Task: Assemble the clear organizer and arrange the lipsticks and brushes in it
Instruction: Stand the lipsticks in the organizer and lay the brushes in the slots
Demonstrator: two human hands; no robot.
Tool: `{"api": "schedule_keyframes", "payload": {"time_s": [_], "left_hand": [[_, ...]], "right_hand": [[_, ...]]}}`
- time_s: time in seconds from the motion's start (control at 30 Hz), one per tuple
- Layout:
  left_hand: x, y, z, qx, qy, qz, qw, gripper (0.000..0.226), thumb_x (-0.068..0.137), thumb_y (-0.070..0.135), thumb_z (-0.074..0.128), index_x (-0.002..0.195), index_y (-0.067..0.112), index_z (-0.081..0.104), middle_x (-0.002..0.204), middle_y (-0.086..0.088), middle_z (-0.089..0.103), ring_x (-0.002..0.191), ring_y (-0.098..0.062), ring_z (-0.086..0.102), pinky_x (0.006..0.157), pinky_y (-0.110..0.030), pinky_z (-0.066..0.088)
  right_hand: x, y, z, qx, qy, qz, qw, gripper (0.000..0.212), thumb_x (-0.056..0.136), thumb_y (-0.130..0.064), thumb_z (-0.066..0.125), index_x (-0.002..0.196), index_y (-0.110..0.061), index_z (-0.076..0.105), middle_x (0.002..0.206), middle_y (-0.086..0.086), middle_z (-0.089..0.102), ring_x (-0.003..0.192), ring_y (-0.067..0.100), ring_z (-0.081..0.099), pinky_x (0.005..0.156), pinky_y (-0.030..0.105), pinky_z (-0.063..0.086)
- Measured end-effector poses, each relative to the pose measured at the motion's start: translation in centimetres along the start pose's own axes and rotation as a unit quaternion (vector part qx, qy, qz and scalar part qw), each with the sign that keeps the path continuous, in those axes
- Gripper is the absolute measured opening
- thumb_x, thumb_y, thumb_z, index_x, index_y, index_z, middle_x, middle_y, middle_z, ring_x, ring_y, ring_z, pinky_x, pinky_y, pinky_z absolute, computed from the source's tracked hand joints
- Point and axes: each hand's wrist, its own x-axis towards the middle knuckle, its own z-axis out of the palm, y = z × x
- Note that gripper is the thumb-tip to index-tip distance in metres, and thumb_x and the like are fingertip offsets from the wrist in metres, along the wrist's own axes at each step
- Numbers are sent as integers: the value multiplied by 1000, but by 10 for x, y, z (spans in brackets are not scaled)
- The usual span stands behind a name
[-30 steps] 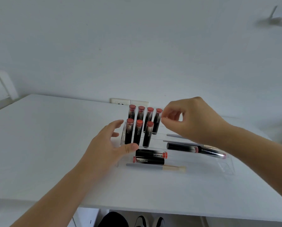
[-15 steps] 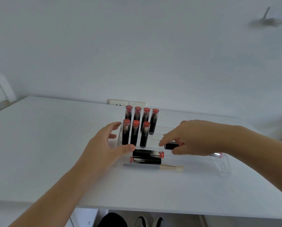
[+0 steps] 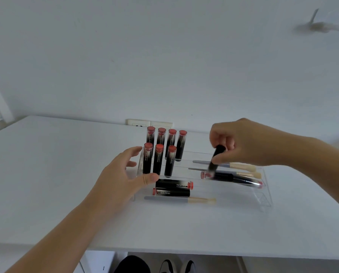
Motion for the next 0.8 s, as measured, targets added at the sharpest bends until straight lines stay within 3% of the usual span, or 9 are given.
{"api": "schedule_keyframes", "payload": {"time_s": [0.13, 0.43, 0.63, 0.7, 0.8], "left_hand": [[1, -2, 1, 7, 2, 0, 1000, 96, 61, 70, 73, 148, 39, 44, 142, 26, 52, 121, -2, 55, 96, -29, 43], [2, -4, 0, 17, 2, -1, 1000, 95, 63, 71, 73, 147, 38, 45, 142, 26, 53, 121, -2, 56, 97, -31, 45], [2, -4, 0, 24, 2, 2, 1000, 98, 61, 75, 70, 148, 38, 45, 143, 25, 52, 120, -3, 56, 96, -30, 44], [2, -4, 1, 27, 3, 3, 1000, 98, 61, 75, 69, 148, 38, 44, 143, 25, 52, 120, -3, 55, 95, -29, 43], [2, -4, 0, 22, 4, 0, 1000, 98, 60, 74, 70, 148, 38, 45, 143, 25, 52, 120, -3, 55, 94, -28, 43]], "right_hand": [[-9, 8, -2, 29, 5, 38, 999, 29, 70, -47, 80, 80, -35, 55, 75, -8, 67, 64, 12, 58, 59, 33, 49], [-15, 14, 3, -56, -139, 85, 985, 15, 82, -55, 67, 96, -49, 65, 86, -38, 61, 84, -15, 52, 68, 24, 46], [-18, 18, 6, -63, -145, 73, 985, 13, 90, -50, 59, 91, -40, 67, 89, -32, 62, 87, -9, 54, 72, 21, 46], [-19, 21, 5, -11, -121, 75, 990, 10, 93, -45, 58, 93, -40, 66, 91, -27, 65, 87, -6, 58, 75, 21, 46], [-20, 25, 7, 232, -69, 110, 964, 14, 102, -23, 54, 105, -25, 67, 87, -9, 73, 79, 8, 68, 81, 32, 55]]}}
